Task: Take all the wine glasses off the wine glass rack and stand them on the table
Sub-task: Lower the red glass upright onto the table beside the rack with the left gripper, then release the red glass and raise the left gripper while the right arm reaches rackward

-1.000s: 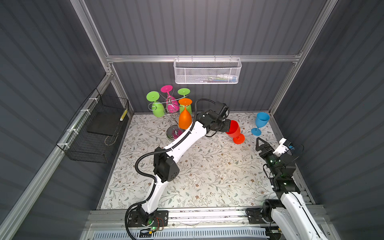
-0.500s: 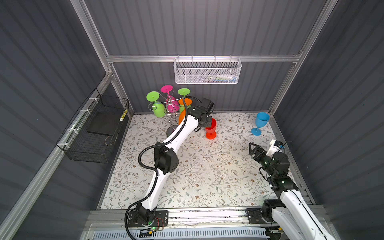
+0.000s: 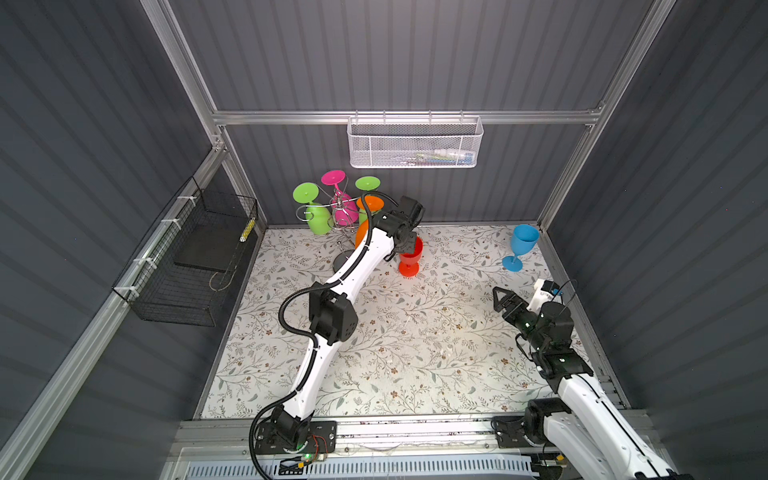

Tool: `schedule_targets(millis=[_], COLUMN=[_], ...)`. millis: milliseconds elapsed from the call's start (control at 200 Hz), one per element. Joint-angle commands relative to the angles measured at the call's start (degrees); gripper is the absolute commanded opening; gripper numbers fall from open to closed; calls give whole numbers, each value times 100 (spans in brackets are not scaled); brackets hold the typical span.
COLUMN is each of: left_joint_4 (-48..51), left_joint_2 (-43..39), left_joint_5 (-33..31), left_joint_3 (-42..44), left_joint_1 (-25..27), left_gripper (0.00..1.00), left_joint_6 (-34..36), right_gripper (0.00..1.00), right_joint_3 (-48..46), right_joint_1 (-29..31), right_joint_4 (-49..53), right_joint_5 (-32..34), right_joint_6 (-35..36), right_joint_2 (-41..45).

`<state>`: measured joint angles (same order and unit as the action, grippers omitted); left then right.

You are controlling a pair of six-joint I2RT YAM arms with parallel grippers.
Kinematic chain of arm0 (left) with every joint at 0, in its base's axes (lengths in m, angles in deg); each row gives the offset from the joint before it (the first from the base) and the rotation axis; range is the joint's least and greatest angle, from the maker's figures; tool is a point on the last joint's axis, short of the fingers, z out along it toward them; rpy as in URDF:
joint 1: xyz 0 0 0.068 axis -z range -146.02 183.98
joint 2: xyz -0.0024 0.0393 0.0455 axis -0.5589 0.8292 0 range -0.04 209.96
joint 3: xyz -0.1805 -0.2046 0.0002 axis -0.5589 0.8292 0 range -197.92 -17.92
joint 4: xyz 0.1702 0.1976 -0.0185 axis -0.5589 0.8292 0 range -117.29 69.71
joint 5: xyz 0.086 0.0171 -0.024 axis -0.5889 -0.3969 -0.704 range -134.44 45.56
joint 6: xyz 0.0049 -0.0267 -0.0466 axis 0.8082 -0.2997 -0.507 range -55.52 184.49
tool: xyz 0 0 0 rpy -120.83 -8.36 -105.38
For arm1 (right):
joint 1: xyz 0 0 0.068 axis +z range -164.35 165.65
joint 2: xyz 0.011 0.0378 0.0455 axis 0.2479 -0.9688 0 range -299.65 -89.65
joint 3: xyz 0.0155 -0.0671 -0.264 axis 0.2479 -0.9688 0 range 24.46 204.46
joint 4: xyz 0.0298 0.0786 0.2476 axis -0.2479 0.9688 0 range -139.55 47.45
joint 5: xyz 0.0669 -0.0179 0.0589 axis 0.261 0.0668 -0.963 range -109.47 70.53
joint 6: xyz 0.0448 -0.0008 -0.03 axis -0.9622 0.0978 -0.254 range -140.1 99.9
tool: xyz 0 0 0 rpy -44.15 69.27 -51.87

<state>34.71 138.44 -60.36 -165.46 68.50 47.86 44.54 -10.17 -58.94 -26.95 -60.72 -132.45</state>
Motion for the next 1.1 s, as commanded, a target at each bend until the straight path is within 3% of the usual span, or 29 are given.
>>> schedule_targets(millis=[0, 355, 715, 1096], left_joint_4=[-48, -518, -1105, -1643], left_joint_2=[176, 119, -444, -1199], left_joint_5=[-15, 169, 321, 938], left_joint_3=[-291, -257, -48, 364], left_joint_1=[-60, -103, -95, 127], left_gripper=[8, 33, 60, 76], left_joint_6=[132, 130, 265, 390], right_gripper=[90, 91, 91, 92], right_joint_3=[165, 163, 232, 551], right_joint_1=[30, 49, 87, 286], right_joint_4=[-107, -160, -116, 122], right_joint_5=[-10, -7, 22, 104], right_joint_6=[85, 67, 137, 190], right_joint_2=[-42, -149, -107, 155])
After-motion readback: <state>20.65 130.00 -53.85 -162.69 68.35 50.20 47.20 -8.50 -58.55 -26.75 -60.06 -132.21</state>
